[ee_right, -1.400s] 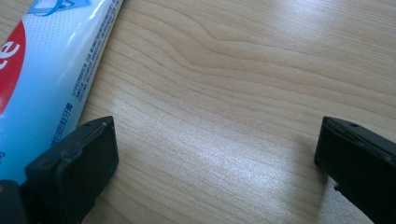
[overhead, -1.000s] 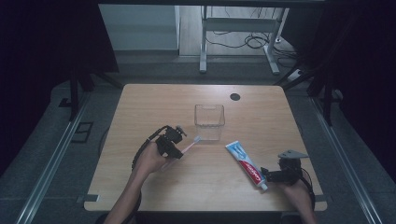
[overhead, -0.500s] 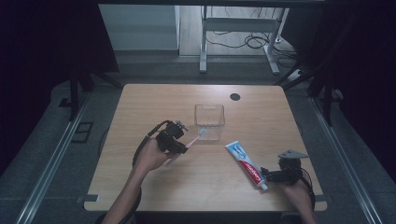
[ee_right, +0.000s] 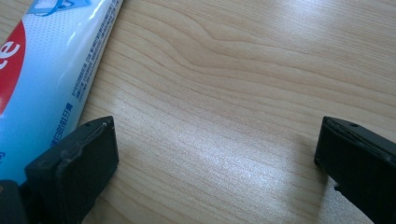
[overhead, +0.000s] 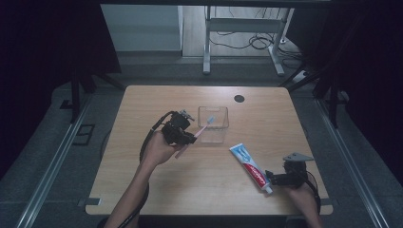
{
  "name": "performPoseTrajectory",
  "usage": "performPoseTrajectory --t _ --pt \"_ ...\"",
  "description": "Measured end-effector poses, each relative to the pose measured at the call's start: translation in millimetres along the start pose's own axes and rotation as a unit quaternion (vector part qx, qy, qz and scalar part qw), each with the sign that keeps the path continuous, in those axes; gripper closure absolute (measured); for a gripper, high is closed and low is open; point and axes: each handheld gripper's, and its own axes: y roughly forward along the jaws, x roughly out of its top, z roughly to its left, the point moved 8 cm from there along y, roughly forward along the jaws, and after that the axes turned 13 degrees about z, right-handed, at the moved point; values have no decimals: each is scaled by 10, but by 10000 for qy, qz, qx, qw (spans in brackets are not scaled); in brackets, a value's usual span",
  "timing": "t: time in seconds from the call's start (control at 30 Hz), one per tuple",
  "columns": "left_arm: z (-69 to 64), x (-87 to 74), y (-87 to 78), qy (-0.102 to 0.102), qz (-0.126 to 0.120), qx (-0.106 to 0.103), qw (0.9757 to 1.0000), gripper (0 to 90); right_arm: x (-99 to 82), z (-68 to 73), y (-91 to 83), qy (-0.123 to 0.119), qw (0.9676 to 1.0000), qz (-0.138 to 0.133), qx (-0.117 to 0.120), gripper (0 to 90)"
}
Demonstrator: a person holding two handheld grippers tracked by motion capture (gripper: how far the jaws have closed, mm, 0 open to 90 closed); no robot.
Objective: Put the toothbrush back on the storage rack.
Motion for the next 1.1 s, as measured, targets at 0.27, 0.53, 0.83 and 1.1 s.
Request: performPoseTrajectory --t 0.27,0.53,0.83,1.1 --pt "28 179 -45 -28 -189 58 9998 790 0 0 0 -1 10000 0 0 0" --pt "64 384 -88 -46 -351 183 9992 790 0 0 0 -3 10000 2 1 0" --pt "85 584 -67 -42 -488 292 9984 790 0 1 0 1 10000 0 2 0" --pt "125 744 -41 -43 -617 397 9973 790 0 1 0 -1 10000 1 3 0"
